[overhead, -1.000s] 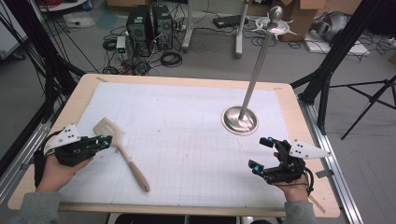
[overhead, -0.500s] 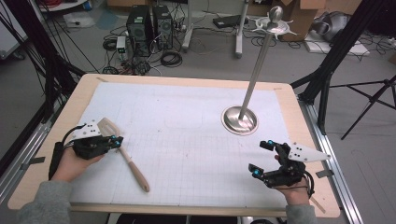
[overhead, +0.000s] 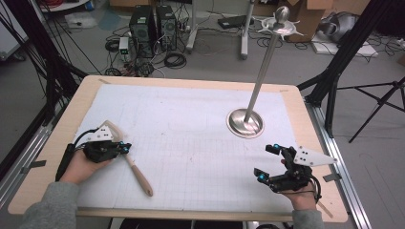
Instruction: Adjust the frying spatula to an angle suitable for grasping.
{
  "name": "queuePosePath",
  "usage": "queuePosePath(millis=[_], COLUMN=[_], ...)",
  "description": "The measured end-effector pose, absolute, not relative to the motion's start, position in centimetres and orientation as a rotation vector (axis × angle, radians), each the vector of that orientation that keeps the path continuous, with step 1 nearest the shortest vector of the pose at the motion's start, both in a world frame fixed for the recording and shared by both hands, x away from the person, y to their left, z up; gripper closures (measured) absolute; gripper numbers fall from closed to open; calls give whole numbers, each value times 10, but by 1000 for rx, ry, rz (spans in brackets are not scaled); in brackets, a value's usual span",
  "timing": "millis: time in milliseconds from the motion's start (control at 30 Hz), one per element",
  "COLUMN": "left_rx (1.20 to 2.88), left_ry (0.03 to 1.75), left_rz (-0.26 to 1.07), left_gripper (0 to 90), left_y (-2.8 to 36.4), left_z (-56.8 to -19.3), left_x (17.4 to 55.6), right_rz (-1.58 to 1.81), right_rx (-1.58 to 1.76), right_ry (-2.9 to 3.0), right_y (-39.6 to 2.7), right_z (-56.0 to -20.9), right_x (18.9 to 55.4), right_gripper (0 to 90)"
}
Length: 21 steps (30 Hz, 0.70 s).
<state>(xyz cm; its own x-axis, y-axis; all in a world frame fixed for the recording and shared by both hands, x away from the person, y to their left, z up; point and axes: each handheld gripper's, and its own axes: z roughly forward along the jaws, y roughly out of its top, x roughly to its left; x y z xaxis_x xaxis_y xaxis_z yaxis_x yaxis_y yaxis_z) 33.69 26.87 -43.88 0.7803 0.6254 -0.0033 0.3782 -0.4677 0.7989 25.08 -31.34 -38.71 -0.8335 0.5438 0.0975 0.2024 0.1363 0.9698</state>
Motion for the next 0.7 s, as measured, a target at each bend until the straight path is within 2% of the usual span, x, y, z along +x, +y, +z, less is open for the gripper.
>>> queuePosePath(millis=[500, 700], left_rx=[2158, 2200], left_ry=[731, 763], left_rz=[380, 429], left_gripper=[899, 900], left_y=[264, 258], left_z=[-445, -441], left_x=[340, 331], right_rz=[1731, 1736], right_rx=[737, 741], right_ry=[2162, 2161], right_y=[-311, -311], right_z=[-390, -390], right_x=[252, 252], right_gripper=[52, 51])
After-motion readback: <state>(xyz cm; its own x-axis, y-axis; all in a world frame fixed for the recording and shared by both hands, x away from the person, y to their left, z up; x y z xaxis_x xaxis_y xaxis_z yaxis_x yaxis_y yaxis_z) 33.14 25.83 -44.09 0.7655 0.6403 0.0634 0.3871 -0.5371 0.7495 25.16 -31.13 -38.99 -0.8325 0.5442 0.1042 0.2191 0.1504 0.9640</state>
